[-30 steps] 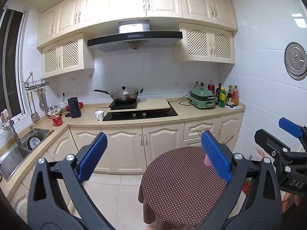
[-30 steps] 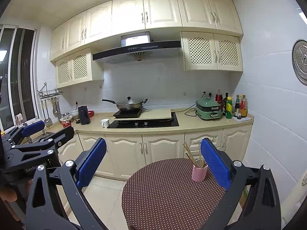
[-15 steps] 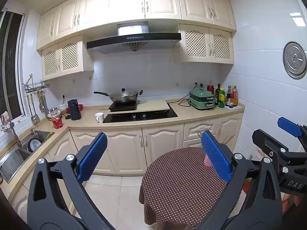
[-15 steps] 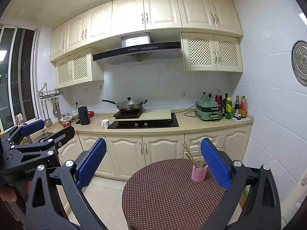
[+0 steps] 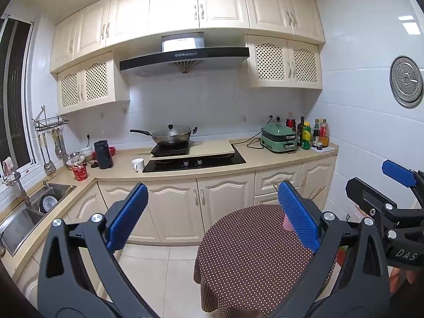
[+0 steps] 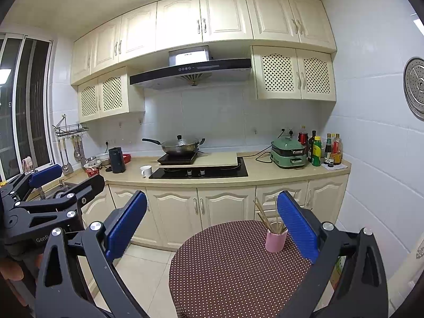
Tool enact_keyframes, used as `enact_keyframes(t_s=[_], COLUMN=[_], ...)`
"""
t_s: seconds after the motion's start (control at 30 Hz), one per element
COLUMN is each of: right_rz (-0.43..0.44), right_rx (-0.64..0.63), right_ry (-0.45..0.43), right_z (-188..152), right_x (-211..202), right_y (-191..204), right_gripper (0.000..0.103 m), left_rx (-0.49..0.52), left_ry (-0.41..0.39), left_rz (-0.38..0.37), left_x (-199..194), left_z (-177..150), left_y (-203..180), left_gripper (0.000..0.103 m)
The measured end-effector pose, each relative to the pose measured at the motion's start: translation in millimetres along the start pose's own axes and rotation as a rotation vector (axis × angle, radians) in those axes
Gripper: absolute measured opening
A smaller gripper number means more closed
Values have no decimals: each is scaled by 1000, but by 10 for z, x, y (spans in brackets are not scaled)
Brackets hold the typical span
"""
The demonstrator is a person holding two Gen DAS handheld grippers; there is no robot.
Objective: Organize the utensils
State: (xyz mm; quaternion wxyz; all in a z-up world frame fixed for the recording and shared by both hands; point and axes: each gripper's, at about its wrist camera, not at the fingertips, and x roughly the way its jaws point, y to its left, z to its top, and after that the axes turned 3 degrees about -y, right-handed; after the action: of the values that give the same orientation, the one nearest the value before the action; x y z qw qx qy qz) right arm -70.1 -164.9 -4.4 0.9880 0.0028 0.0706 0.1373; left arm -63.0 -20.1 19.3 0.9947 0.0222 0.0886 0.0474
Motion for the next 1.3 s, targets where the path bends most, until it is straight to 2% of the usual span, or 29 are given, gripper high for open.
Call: enact_keyframes(t_s=[1.3], right_rz=[4], right_rx=[9], right_ry=[3], right_z=[14], right_x=[14], right_y=[-22], right_gripper=[95], left_rx=[3], left_ry=[6], left_rz=[13], left_x=[14], left_z=[-26], left_y=[59], left_gripper=[96])
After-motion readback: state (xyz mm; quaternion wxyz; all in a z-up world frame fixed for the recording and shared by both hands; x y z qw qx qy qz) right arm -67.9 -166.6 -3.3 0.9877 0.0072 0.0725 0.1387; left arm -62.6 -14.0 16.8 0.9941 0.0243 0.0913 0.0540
